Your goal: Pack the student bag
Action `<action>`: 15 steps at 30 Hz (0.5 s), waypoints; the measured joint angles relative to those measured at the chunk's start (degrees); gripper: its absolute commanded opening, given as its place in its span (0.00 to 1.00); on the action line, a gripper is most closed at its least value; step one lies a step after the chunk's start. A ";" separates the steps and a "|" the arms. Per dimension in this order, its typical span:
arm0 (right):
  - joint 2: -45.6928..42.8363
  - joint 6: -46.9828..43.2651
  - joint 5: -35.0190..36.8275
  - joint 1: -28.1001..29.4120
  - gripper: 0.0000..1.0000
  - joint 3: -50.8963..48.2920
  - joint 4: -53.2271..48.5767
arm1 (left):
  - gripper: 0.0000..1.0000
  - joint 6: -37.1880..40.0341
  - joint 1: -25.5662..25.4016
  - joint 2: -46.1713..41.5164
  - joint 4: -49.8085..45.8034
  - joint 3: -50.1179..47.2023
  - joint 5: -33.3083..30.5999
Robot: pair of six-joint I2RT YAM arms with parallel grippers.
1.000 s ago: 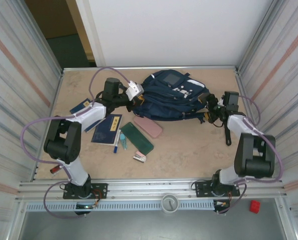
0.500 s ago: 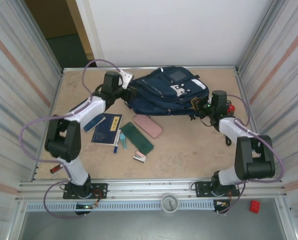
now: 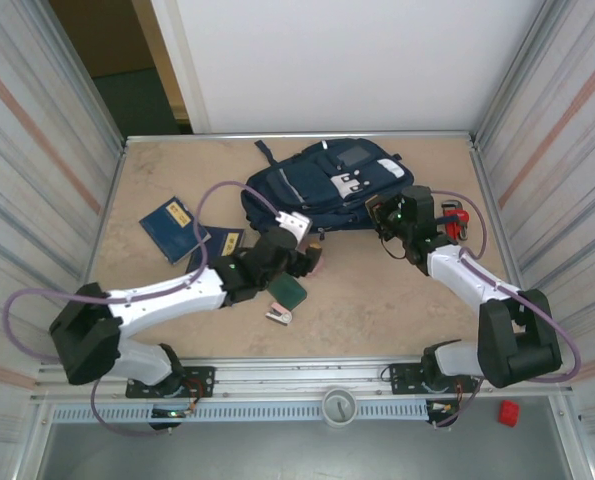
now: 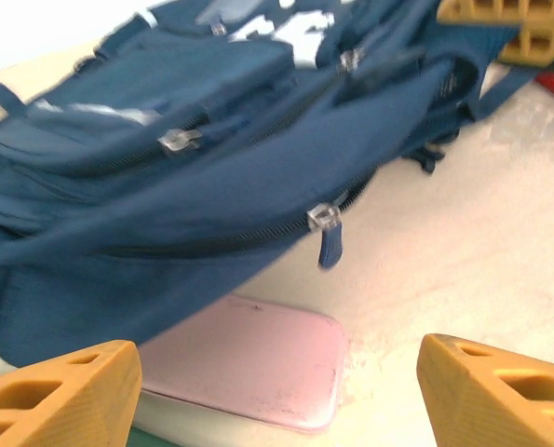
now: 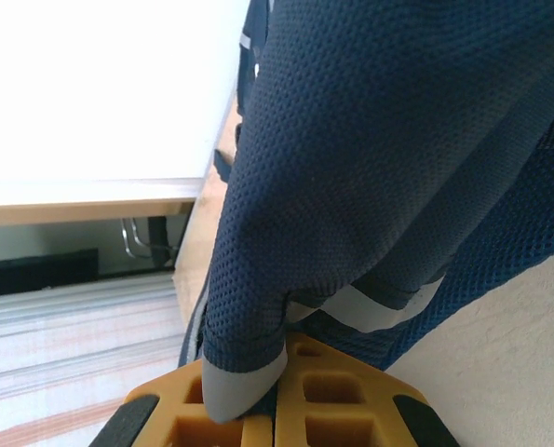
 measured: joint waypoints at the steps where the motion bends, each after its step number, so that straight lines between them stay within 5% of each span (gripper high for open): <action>1: -0.17 -0.02 0.00 0.09 0.00 0.00 -0.20 | 0.75 -0.28 -0.70 1.81 0.09 0.44 -0.81; 9: -1.51 -0.24 -0.02 0.39 0.00 0.09 -1.40 | 0.71 -1.46 -3.10 14.71 1.33 6.80 -6.32; 15: -1.51 -0.31 -0.04 0.39 0.00 0.44 -1.79 | 0.47 -1.75 -2.80 18.10 3.32 9.92 -9.97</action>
